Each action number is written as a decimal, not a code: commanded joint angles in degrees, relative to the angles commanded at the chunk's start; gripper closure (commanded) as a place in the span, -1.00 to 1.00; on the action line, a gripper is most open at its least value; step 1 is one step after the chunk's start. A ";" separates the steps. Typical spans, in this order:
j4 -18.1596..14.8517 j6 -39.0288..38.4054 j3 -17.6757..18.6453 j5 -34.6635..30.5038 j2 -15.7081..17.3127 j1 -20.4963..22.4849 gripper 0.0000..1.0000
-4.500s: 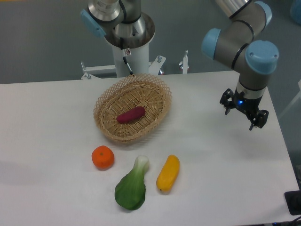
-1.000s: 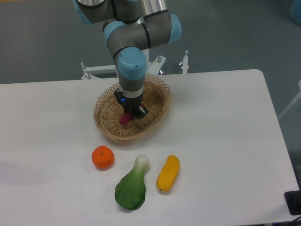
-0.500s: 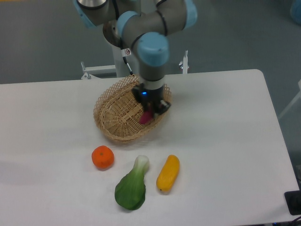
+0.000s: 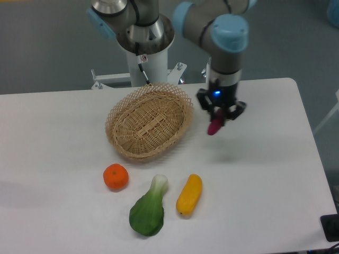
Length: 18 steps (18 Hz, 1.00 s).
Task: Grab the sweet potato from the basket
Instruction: 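Lift the sweet potato out of the basket and carry it aside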
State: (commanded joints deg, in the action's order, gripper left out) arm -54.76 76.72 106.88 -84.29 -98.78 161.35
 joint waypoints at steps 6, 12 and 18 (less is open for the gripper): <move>-0.09 8.61 -4.21 0.27 -4.04 4.41 0.82; 0.18 18.72 -7.47 -0.35 -8.52 6.34 0.78; -0.70 19.53 -10.11 -0.44 -9.94 6.43 0.74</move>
State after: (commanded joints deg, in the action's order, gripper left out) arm -55.46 96.24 96.77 -84.73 -108.72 167.78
